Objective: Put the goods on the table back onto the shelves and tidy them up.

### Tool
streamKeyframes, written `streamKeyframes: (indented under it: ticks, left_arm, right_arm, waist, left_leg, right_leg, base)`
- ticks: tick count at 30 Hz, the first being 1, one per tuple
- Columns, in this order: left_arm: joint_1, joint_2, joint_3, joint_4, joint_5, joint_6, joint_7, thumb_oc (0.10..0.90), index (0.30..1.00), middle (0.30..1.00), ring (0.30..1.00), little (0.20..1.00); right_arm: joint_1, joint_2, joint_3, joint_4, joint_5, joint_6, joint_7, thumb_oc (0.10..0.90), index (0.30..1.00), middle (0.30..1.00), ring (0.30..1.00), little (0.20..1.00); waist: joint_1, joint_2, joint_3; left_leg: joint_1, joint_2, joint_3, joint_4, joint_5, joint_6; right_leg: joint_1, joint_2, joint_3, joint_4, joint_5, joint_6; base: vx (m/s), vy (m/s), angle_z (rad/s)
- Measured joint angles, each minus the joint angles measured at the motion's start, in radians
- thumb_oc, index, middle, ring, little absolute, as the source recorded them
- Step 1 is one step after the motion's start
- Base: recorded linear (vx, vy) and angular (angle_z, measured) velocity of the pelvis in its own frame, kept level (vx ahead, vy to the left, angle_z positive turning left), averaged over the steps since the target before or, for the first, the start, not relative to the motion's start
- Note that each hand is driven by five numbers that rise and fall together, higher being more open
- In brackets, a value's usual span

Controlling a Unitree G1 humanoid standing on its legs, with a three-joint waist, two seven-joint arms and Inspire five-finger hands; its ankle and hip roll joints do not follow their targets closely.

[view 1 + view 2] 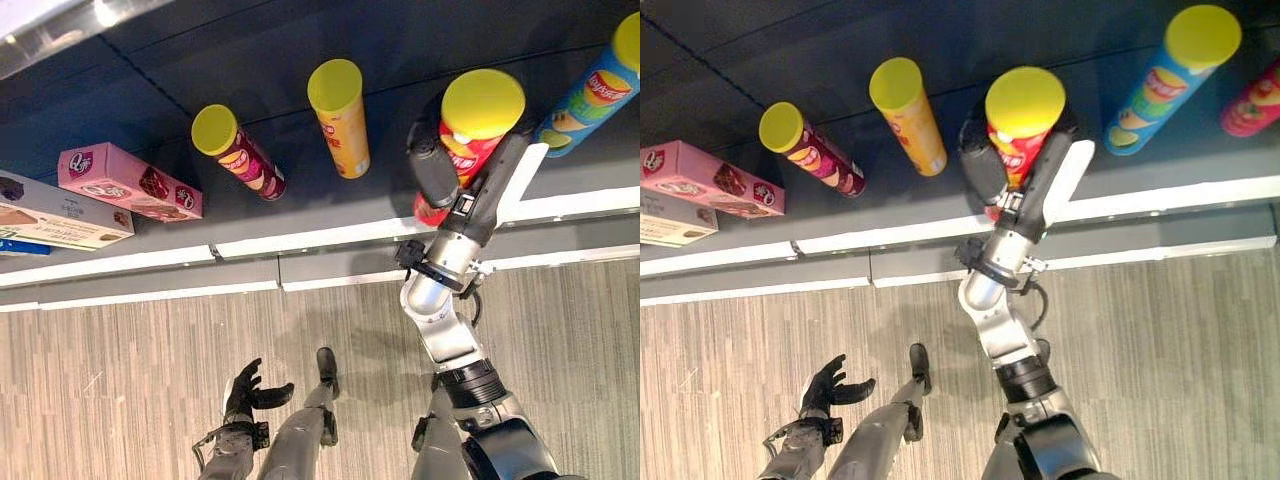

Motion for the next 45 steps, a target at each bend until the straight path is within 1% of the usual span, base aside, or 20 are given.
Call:
streamKeyframes:
  ticks: [10,16,18,20,21,22,24,25,26,27,28,30,31,32,33,34,38,43,44,45]
  left_arm:
    - [0.0,0.002,-0.001,0.007,0.018,0.0,0.0,0.8,0.9,0.9,0.9,0.9]
    - [-0.007,0.004,-0.001,-0.002,0.051,-0.011,0.003,0.8,0.9,0.9,0.9,0.9]
    - [-0.006,0.005,-0.001,-0.001,0.059,-0.012,0.005,0.8,0.9,0.9,0.9,0.9]
    - [-0.006,0.006,-0.001,0.0,0.06,-0.012,0.015,0.8,0.9,0.9,0.9,0.9]
    - [-0.006,0.006,-0.001,0.0,0.061,-0.012,0.015,0.8,0.9,0.9,0.9,0.9]
    - [-0.006,0.008,0.0,-0.002,0.062,-0.012,0.016,0.8,0.9,0.9,0.9,0.9]
    - [-0.006,0.01,-0.001,-0.002,0.063,-0.012,0.015,0.8,0.9,0.9,0.9,0.9]
    - [-0.006,0.017,0.0,-0.002,0.076,-0.019,0.016,0.8,0.9,0.9,0.9,0.9]
    - [-0.006,0.021,0.0,-0.002,0.079,-0.02,0.016,0.8,0.9,0.9,0.9,0.9]
    - [-0.002,0.029,0.0,-0.002,0.079,-0.02,0.016,0.8,0.9,0.9,0.9,0.9]
    - [0.002,0.038,0.0,-0.002,0.081,-0.021,0.016,0.8,0.9,0.9,0.9,0.9]
    - [0.02,0.035,0.0,-0.005,0.088,-0.022,0.021,0.8,0.9,0.9,0.9,0.9]
    - [0.028,0.035,0.0,-0.007,0.092,-0.022,0.021,0.8,0.9,0.9,0.9,0.9]
    - [0.032,0.037,0.002,-0.011,0.096,-0.022,0.021,0.8,0.9,0.9,0.9,0.9]
    - [0.032,0.042,0.002,-0.014,0.097,-0.022,0.021,0.8,0.9,0.9,0.9,0.9]
    - [0.035,0.042,0.001,-0.015,0.098,-0.021,0.021,0.8,0.9,0.9,0.9,0.9]
    - [0.028,0.041,0.0,-0.024,0.098,-0.022,0.021,0.8,0.9,0.9,0.9,0.9]
    - [-0.002,0.042,-0.001,-0.029,0.107,-0.019,0.023,0.8,0.9,0.9,0.9,0.9]
    - [-0.008,0.044,0.0,-0.028,0.116,-0.018,0.028,0.8,0.9,0.9,0.9,0.9]
    - [-0.009,0.045,0.001,-0.022,0.12,-0.018,0.035,0.8,0.9,0.9,0.9,0.9]
  right_arm:
    - [-0.016,-0.005,-0.011,0.0,-0.035,0.014,-0.014,0.4,0.3,0.3,0.3,0.3]
    - [-0.019,-0.004,-0.019,0.007,-0.035,0.014,-0.031,0.4,0.3,0.3,0.3,0.3]
    - [-0.016,-0.001,-0.02,0.01,-0.035,0.014,-0.033,0.4,0.3,0.3,0.3,0.3]
    - [-0.015,0.016,-0.019,0.01,-0.035,0.014,-0.034,0.4,0.3,0.3,0.3,0.3]
    - [-0.014,0.019,-0.019,0.01,-0.035,0.014,-0.035,0.4,0.3,0.3,0.3,0.3]
    - [-0.013,0.027,-0.019,0.01,-0.035,0.014,-0.035,0.4,0.3,0.3,0.3,0.3]
    - [-0.012,0.032,-0.02,0.01,-0.035,0.014,-0.035,0.4,0.3,0.3,0.3,0.3]
    - [-0.012,0.036,-0.02,0.01,-0.035,0.014,-0.036,0.4,0.3,0.3,0.3,0.3]
    - [-0.012,0.038,-0.019,0.01,-0.035,0.014,-0.035,0.4,0.3,0.3,0.3,0.3]
    - [-0.008,0.048,-0.019,0.01,-0.035,0.014,-0.035,0.4,0.3,0.3,0.3,0.3]
    - [0.0,0.058,-0.02,0.01,-0.035,0.014,-0.036,0.4,0.3,0.3,0.3,0.3]
    - [0.001,0.058,-0.007,0.01,-0.035,0.014,-0.031,0.4,0.3,0.3,0.3,0.3]
    - [0.006,0.058,-0.011,0.01,-0.035,0.014,-0.032,0.4,0.3,0.3,0.3,0.3]
    - [0.01,0.058,-0.019,0.01,-0.034,0.014,-0.033,0.4,0.3,0.3,0.3,0.3]
    - [0.016,0.055,-0.033,0.01,-0.033,0.014,-0.033,0.4,0.3,0.3,0.3,0.3]
    - [0.011,0.052,-0.026,0.01,-0.033,0.014,-0.029,0.4,0.3,0.3,0.3,0.3]
    - [-0.009,0.029,-0.012,0.01,-0.033,0.014,-0.028,0.4,0.3,0.3,0.3,0.3]
    - [-0.012,0.015,-0.03,0.01,-0.033,0.02,-0.032,0.4,0.3,0.3,0.3,0.3]
    - [-0.007,0.022,-0.026,0.01,-0.034,0.02,-0.032,0.4,0.3,0.3,0.3,0.3]
    - [-0.001,0.032,-0.018,0.01,-0.034,0.02,-0.032,0.4,0.3,0.3,0.3,0.3]
  waist:
    - [0.005,0.001,0.0]
    - [0.003,0.006,0.0]
    - [0.003,0.011,0.002]
    - [0.001,0.011,0.002]
    - [0.001,0.011,0.002]
    - [0.002,0.011,0.002]
    - [-0.001,0.011,0.002]
    - [0.0,0.011,0.002]
    - [0.001,0.011,0.002]
    - [-0.001,0.005,-0.001]
    - [-0.005,-0.011,-0.009]
    - [-0.001,-0.002,-0.014]
    - [-0.002,0.001,-0.016]
    - [-0.002,0.001,-0.016]
    - [0.0,-0.003,-0.018]
    - [0.005,-0.009,-0.021]
    - [0.0,-0.009,-0.021]
    - [-0.005,-0.009,-0.021]
    - [-0.01,-0.02,-0.027]
    - [-0.018,-0.025,-0.03]
  left_leg:
    - [-0.114,0.0,-0.004,0.152,-0.066,0.017]
    - [-0.214,-0.002,0.001,0.271,-0.111,0.046]
    - [-0.229,-0.001,0.0,0.299,-0.12,0.053]
    - [-0.242,0.0,0.0,0.313,-0.125,0.058]
    - [-0.245,0.0,0.0,0.315,-0.127,0.061]
    - [-0.258,0.001,0.0,0.327,-0.133,0.07]
    - [-0.265,-0.002,0.0,0.333,-0.139,0.068]
    - [-0.282,-0.009,0.0,0.348,-0.142,0.074]
    - [-0.287,-0.009,-0.002,0.354,-0.142,0.074]
    - [-0.3,-0.016,-0.002,0.373,-0.142,0.072]
    - [-0.313,-0.03,-0.001,0.394,-0.15,0.072]
    - [-0.325,-0.013,-0.001,0.399,-0.143,0.079]
    - [-0.323,0.004,0.002,0.388,-0.14,0.082]
    - [-0.324,0.008,-0.002,0.387,-0.141,0.083]
    - [-0.324,-0.007,-0.012,0.394,-0.145,0.076]
    - [-0.322,-0.005,-0.012,0.388,-0.145,0.074]
    - [-0.306,-0.008,0.0,0.373,-0.144,0.076]
    - [-0.257,-0.009,-0.003,0.369,-0.147,0.081]
    - [-0.245,-0.006,-0.001,0.37,-0.151,0.087]
    - [-0.238,-0.005,0.002,0.37,-0.153,0.09]
  right_leg:
    - [-0.044,-0.019,-0.004,0.0,0.02,-0.015]
    - [-0.097,-0.034,0.003,0.0,0.087,-0.02]
    - [-0.101,-0.036,0.003,0.0,0.106,-0.031]
    - [-0.112,-0.037,0.005,0.0,0.138,-0.024]
    - [-0.114,-0.038,0.005,0.0,0.144,-0.031]
    - [-0.122,-0.039,0.003,0.0,0.167,-0.021]
    - [-0.124,-0.045,-0.001,0.001,0.169,-0.024]
    - [-0.128,-0.05,-0.023,0.001,0.169,-0.023]
    - [-0.131,-0.051,-0.024,0.001,0.168,-0.022]
    - [-0.131,-0.062,-0.026,0.005,0.132,0.011]
    - [-0.129,-0.076,-0.023,0.007,0.041,0.041]
    - [-0.142,-0.064,-0.022,0.007,-0.026,0.083]
    - [-0.147,-0.058,-0.022,0.021,-0.043,0.081]
    - [-0.154,-0.05,-0.02,0.051,-0.032,0.063]
    - [-0.153,-0.043,-0.02,0.083,0.007,0.046]
    - [-0.151,-0.038,-0.019,0.071,0.024,0.036]
    - [-0.138,-0.036,-0.02,0.033,0.086,-0.009]
    - [-0.09,-0.036,-0.018,0.034,0.125,-0.009]
    - [-0.085,-0.034,-0.018,0.035,0.137,-0.014]
    - [-0.082,-0.032,-0.018,0.036,0.155,-0.007]
  base:
    - [0.02,0.001,0.02]
    - [0.01,-0.007,-0.01]
    - [0.01,-0.008,0.02]
    - [0.01,-0.015,-0.04]
    - [0.0,-0.012,-0.04]
    - [0.0,0.0,0.0]
    - [0.0,-0.003,0.06]
    - [0.01,0.0,0.1]
    - [0.02,0.004,0.16]
    - [0.02,-0.005,0.22]
    - [0.02,-0.005,0.11]
    - [0.02,-0.01,-0.13]
    - [0.02,-0.018,-0.13]
    - [0.01,-0.021,0.08]
    - [0.02,-0.03,0.08]
    - [0.03,-0.034,0.05]
    - [0.01,-0.015,-0.1]
    - [0.01,-0.029,-0.02]
    - [0.01,-0.042,-0.13]
    - [-0.01,-0.015,-0.23]
